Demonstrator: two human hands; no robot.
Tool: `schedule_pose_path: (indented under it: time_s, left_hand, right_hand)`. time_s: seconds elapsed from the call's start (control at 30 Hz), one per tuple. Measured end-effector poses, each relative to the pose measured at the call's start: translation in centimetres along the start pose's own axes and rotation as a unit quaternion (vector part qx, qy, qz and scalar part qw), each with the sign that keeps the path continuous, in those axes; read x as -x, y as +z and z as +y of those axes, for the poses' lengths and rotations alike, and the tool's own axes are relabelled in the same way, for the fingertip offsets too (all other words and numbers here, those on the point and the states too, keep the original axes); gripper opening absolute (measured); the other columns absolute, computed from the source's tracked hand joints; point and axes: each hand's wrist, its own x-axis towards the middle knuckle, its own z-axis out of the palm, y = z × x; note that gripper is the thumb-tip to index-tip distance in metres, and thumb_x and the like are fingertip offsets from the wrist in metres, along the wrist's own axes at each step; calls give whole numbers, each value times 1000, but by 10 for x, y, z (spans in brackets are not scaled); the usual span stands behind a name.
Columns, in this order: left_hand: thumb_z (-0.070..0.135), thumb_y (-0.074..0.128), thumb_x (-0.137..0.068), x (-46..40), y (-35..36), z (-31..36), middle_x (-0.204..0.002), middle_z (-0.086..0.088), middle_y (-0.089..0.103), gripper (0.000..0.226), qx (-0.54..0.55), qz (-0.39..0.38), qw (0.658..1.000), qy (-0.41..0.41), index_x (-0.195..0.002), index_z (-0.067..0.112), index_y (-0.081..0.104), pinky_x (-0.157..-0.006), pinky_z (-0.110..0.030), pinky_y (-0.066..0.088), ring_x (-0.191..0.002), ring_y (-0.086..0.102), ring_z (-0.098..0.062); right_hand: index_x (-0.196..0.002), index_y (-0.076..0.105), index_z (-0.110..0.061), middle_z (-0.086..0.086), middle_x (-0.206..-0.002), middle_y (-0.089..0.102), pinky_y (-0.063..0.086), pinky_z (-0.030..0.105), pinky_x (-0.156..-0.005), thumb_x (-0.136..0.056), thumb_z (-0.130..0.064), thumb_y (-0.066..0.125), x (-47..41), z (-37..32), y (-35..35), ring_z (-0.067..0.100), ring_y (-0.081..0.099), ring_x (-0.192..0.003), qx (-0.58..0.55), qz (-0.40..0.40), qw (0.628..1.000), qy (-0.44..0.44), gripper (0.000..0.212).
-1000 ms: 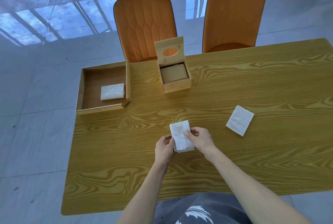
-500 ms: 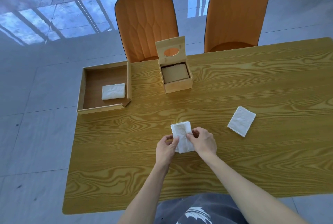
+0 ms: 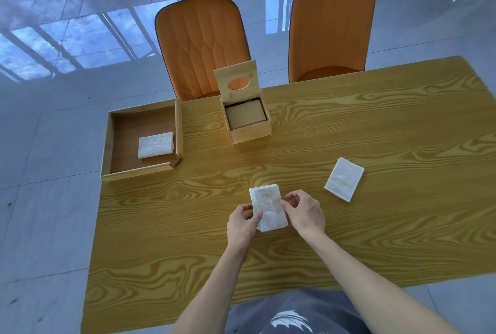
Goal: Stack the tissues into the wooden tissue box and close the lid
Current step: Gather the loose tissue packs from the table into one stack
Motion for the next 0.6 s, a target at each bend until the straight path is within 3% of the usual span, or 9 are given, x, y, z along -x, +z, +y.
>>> schedule_pose_path:
  time_s: [0.13,0.33,0.5,0.6]
  left_hand:
    - [27,71,-90,1,10,4,-101,-6,76,32,-1,-8,1000,3,-117,14,63,-67,-32,58,-86,75,-21]
    - [25,71,-90,1,28,11,-103,-6,75,33,-1,-17,1000,4,-120,14,61,-71,-34,60,-87,75,-20]
    - [25,71,-90,0,37,14,-102,-5,75,32,1,-16,1000,3,-119,14,61,-81,-42,62,-89,75,-20]
    - [25,71,-90,-1,39,16,-103,-5,76,30,3,-10,1000,1,-117,16,62,-79,-40,62,-89,75,-20]
  right_hand:
    - [-106,68,-19,-5,-98,71,50,30,-70,-92,-38,63,-9,13,-21,15,64,-89,-18,44,999,24,24]
    - [-104,65,-18,-1,-96,71,47,30,-65,-94,-35,59,-26,32,-54,19,64,-84,-65,138,986,74,21]
    - [-118,56,-16,8,-119,59,51,41,-81,-91,-40,61,-45,45,-71,27,62,-96,-135,175,953,206,36]
    - [-125,51,-15,10,-130,51,51,44,-84,-89,-44,63,-51,53,-72,32,61,-103,-136,178,941,254,48]
